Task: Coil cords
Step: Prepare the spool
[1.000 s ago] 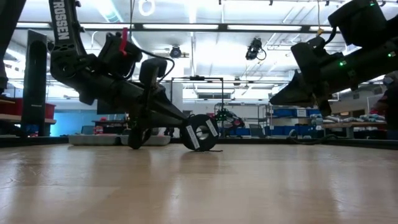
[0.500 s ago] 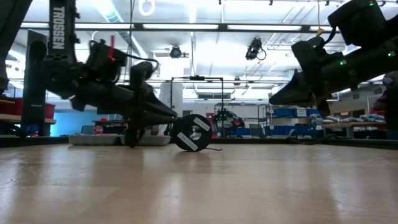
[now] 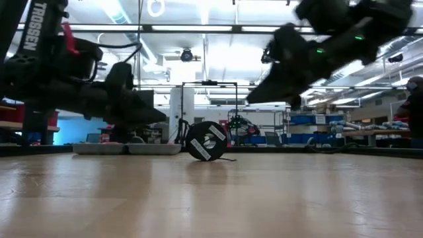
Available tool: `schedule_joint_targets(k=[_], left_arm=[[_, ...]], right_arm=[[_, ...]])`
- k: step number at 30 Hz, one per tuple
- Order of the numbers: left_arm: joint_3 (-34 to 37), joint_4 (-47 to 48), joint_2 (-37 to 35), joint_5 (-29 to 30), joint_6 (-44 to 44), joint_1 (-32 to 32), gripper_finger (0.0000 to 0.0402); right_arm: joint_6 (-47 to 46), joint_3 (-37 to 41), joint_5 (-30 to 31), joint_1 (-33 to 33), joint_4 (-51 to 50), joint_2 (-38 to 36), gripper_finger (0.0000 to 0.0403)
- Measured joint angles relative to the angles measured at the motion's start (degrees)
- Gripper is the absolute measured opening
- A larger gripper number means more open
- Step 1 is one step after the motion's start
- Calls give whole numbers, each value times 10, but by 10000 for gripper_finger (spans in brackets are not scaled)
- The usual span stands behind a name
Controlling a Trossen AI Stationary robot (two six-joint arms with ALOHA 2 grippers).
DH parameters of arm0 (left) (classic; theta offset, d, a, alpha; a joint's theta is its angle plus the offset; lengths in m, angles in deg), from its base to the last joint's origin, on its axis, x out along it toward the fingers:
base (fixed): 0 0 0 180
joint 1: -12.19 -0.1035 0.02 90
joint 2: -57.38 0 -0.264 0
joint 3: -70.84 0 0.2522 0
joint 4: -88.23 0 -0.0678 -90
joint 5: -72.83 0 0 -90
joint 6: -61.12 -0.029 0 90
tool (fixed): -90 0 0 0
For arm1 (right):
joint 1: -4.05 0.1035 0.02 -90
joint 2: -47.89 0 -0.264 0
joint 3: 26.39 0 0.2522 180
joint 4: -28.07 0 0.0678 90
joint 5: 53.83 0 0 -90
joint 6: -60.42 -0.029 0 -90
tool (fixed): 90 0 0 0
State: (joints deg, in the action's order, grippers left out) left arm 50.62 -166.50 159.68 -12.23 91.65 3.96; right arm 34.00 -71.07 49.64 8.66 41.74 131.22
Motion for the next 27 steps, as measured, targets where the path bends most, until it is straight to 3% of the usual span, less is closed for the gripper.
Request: schedule_joint_targets(k=[6,9,13,21,25,27], left_arm=[[5,0,0,115,-71,75,3],[5,1,0,144,-95,104,2],[9,4,0,175,-106,127,1],[31,2,-1,181,-99,130,1],[42,1,-1,181,-92,130,1],[43,1,-1,181,-91,130,1]], right_arm=[[53,-140,-120,-57,-146,74,0],[76,-208,-170,-78,-236,120,0],[121,-282,-201,-88,-268,164,0],[152,-379,-251,-106,-374,224,0],[151,-396,-272,-110,-376,251,0],[151,-400,-250,-114,-379,259,0]])
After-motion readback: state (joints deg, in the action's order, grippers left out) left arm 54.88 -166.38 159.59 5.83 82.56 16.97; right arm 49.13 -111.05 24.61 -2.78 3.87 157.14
